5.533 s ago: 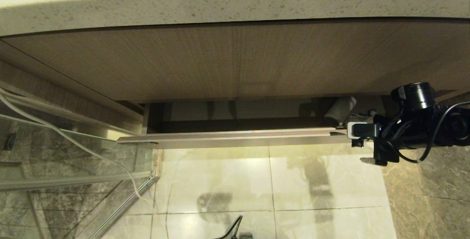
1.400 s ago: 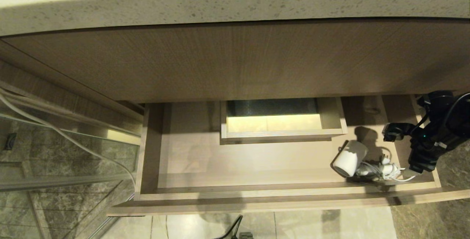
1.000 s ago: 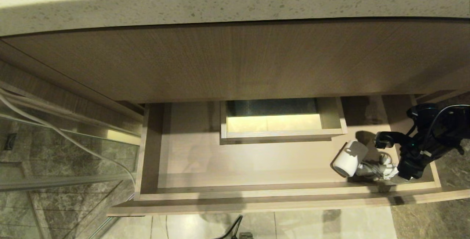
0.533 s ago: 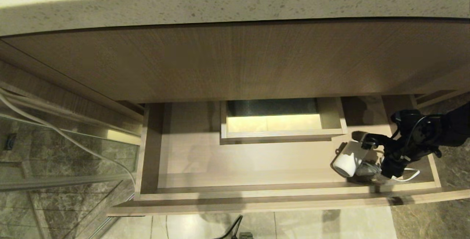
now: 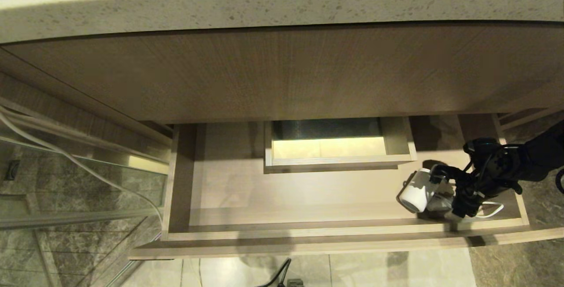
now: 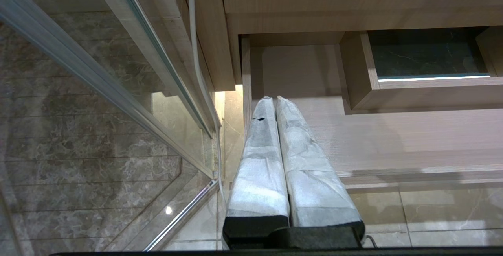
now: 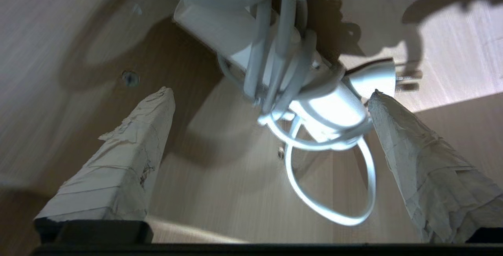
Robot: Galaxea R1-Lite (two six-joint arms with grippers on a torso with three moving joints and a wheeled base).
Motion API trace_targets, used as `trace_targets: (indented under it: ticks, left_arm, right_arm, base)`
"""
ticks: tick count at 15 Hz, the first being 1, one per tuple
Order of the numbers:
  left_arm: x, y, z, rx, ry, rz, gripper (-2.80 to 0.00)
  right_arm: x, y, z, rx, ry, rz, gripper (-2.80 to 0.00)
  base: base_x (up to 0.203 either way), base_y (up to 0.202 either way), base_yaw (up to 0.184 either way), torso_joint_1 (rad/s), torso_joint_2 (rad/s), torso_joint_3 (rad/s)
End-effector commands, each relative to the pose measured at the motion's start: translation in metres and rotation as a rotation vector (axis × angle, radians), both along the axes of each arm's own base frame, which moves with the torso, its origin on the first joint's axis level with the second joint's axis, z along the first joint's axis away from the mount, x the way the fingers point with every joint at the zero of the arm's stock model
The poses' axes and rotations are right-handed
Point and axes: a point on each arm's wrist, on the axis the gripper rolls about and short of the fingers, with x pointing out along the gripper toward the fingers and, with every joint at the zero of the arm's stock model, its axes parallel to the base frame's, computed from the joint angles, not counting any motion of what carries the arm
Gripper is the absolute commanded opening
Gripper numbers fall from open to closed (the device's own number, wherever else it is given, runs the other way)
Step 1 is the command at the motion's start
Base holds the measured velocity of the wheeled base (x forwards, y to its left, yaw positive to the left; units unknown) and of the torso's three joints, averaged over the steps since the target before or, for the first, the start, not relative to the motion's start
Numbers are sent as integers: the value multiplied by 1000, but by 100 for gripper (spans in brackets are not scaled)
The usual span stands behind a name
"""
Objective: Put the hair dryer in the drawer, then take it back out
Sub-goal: Take the hairdryer out
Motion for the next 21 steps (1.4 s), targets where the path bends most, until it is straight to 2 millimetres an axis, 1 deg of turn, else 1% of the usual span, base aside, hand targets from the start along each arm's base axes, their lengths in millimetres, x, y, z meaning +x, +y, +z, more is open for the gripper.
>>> trace_targets:
  ticks: [1, 3, 8, 12, 19, 21]
  left_arm:
    - [4, 0, -11, -1, 38, 0, -280]
    - [4, 0, -11, -1, 38, 0, -280]
    - [4, 0, -11, 0, 38, 1, -280]
    - [4, 0, -11, -1, 38, 0, -280]
    - [4, 0, -11, -1, 38, 0, -280]
    - [4, 0, -11, 1, 38, 1, -280]
  right_arm:
    - [6, -1, -10, 4, 0, 0, 0]
    - [12, -1, -15, 10, -16, -1, 0]
    - [17, 1, -33, 36, -6, -9, 0]
    - [19, 0, -40, 45, 4, -20, 0]
    - [22, -1, -43, 42, 2, -19, 0]
    - [26, -2, -39, 37, -14, -21, 0]
  base:
    - [0, 0, 0, 0, 0, 0]
    - [0, 0, 0, 0, 0, 0]
    - [0, 0, 0, 0, 0, 0]
    - [0, 0, 0, 0, 0, 0]
    - [0, 0, 0, 0, 0, 0]
    - [0, 0, 0, 0, 0, 0]
